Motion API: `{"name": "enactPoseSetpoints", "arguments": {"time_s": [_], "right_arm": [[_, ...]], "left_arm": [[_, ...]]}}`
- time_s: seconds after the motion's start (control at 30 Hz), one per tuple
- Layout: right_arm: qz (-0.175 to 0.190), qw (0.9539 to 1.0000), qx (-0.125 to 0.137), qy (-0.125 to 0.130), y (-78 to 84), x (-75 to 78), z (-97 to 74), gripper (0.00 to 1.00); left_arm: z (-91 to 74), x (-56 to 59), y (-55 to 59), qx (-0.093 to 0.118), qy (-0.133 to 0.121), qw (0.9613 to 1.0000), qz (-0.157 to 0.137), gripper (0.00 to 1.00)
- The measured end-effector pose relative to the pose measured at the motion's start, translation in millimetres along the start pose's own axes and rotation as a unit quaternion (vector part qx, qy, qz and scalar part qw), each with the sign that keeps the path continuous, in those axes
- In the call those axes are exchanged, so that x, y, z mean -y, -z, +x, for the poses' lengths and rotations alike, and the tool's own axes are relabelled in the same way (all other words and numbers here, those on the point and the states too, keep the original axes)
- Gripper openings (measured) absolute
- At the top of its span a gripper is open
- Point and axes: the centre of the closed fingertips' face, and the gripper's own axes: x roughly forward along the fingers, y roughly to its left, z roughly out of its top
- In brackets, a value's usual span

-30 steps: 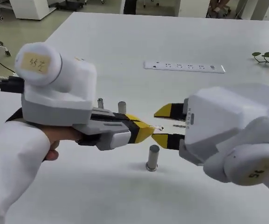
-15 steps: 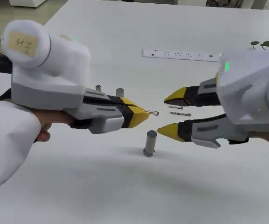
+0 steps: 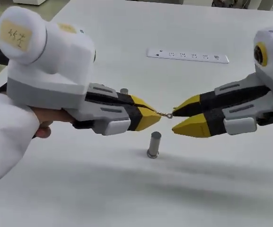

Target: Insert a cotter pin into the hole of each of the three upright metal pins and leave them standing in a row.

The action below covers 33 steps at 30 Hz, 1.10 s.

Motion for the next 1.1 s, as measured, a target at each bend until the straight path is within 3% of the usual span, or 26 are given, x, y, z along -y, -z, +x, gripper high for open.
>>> {"name": "enactPoseSetpoints", "arguments": {"time_s": [0.17, 0.3, 0.63, 0.87, 1.1], "right_arm": [[0.001, 0.9999, -0.006, -0.009, 2.8, 0.7, 0.9, 0.2], [0.023, 0.9993, -0.006, -0.029, 3.1, -2.7, 4.3, 0.12], [0.021, 0.998, -0.017, -0.058, 0.7, -6.8, 9.5, 0.03], [0.031, 0.9974, -0.02, -0.062, 1.4, -9.5, 12.5, 0.0], [0.008, 0.9977, -0.025, -0.062, 1.6, -11.0, 13.8, 0.0]], "left_arm": [[-1.4, 3.0, 0.0, 0.001, 0.005, 0.9999, 0.011, 0.0], [-1.6, 8.1, -3.4, 0.007, 0.014, 0.9997, 0.02, 0.0], [-2.9, 16.2, -2.0, 0.008, 0.03, 0.9993, 0.019, 0.0], [-5.4, 13.8, 0.3, 0.007, 0.028, 0.9994, 0.021, 0.0], [-6.2, 11.8, 3.8, 0.009, 0.027, 0.9995, 0.009, 0.0]]}}
